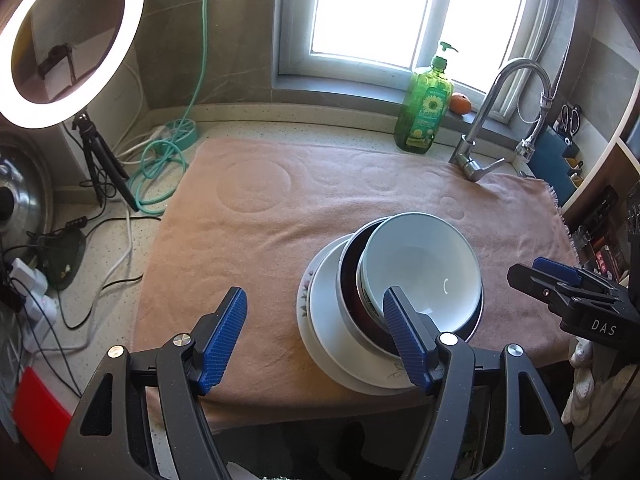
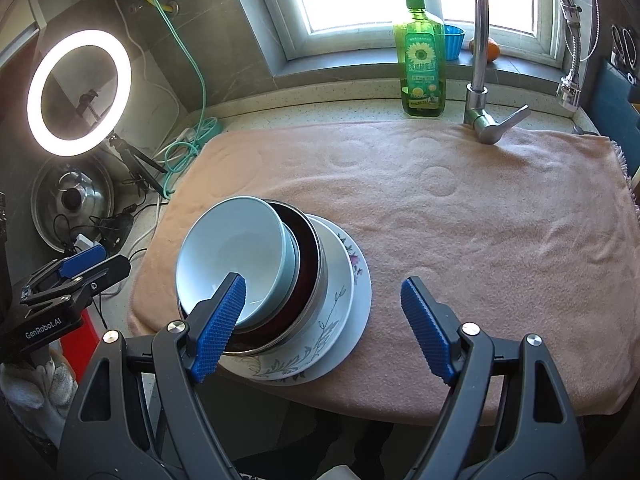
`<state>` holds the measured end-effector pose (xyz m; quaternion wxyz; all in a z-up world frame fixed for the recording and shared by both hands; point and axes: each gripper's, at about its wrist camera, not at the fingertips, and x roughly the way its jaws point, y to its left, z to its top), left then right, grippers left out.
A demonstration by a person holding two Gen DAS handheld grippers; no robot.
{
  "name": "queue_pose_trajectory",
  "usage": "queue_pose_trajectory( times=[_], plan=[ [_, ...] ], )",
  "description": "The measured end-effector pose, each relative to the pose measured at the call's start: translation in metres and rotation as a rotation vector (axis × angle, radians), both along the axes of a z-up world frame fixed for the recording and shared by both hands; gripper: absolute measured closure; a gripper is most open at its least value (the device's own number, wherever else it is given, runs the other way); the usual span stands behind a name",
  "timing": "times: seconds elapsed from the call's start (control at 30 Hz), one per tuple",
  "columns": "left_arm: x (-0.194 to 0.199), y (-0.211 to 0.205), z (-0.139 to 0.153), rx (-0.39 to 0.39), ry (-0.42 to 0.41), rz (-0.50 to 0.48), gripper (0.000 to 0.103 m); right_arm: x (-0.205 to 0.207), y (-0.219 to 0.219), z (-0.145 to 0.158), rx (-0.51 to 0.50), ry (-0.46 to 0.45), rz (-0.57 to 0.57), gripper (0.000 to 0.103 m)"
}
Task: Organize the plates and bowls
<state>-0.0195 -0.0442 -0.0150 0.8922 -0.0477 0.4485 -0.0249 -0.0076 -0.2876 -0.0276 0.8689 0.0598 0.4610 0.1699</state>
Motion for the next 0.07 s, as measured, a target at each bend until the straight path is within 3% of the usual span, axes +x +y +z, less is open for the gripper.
queue_pose_trajectory(
  times=[0.07],
  plan=[
    [0.0017, 0.0003, -0.0018, 0.001, 0.000, -0.004, 0.033, 0.0023, -0.0007, -0.0018, 0.001, 0.006, -0.004, 0.021]
  ],
)
